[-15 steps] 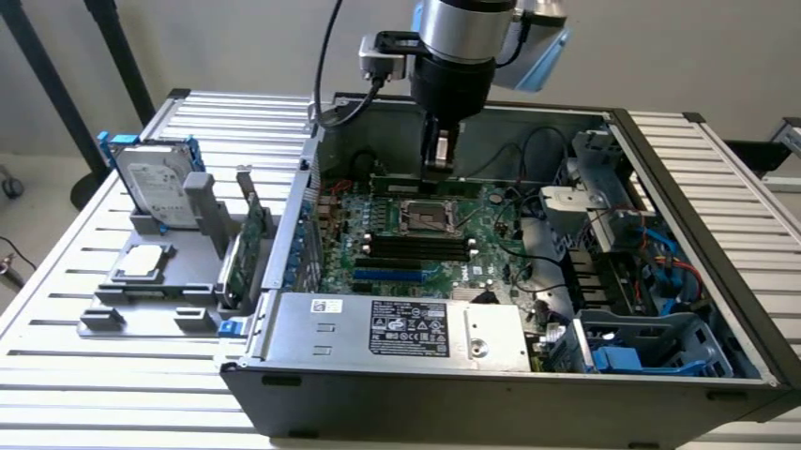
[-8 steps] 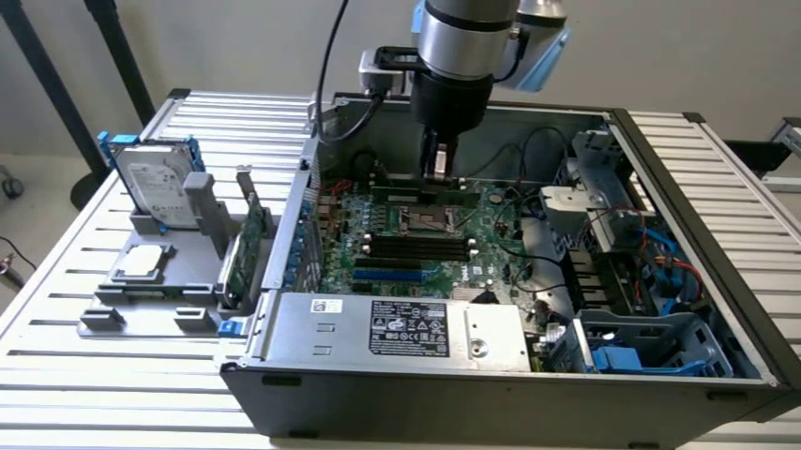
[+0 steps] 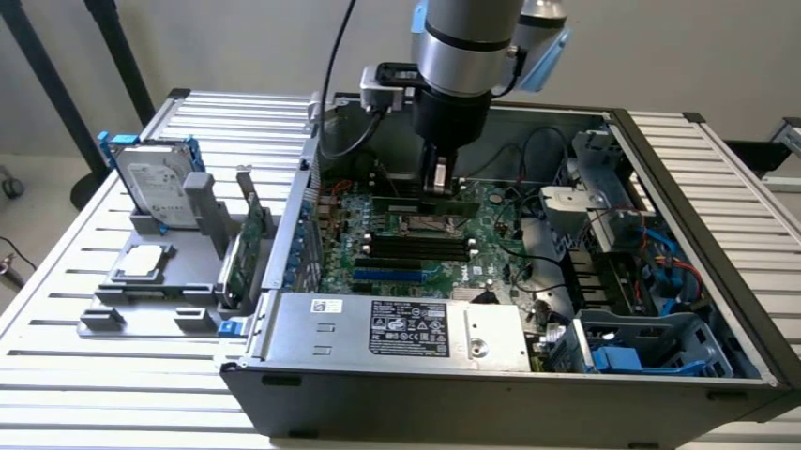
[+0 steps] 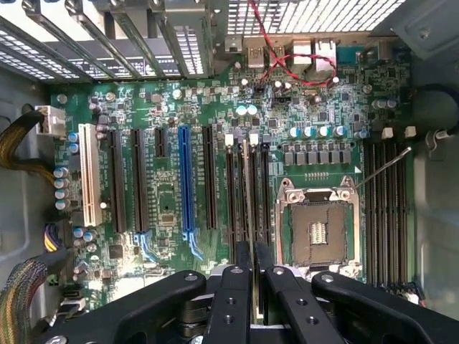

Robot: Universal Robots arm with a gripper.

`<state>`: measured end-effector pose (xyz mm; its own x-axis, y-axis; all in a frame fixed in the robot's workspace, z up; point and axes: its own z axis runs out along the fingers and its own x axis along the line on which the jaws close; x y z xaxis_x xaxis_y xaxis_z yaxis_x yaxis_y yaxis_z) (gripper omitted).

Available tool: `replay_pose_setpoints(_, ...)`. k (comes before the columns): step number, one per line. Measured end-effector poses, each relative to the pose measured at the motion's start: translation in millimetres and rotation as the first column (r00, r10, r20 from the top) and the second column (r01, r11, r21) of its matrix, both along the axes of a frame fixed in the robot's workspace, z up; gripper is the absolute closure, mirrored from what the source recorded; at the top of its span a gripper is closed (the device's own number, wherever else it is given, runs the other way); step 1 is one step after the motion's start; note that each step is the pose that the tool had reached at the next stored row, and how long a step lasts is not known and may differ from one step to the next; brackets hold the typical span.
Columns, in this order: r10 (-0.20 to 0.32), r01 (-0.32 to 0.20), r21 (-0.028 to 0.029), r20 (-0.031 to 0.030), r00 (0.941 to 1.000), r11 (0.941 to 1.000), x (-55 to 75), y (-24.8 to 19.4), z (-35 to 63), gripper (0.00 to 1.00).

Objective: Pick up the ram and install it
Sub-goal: 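Insert the ram into the slot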

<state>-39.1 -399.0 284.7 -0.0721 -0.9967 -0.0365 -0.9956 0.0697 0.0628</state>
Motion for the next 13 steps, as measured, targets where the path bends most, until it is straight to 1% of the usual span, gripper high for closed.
replay_pose_setpoints(6, -0.009, 0.009, 0.0001, 0.0042, 0.9999, 1.0, 2.2, -2.8, -10.9, 0.86)
replay_pose_setpoints(13, -0.012, 0.012, 0.0001, 0.0046, 0.9999, 0.9999, 3.8, -6.6, -23.7, 0.86)
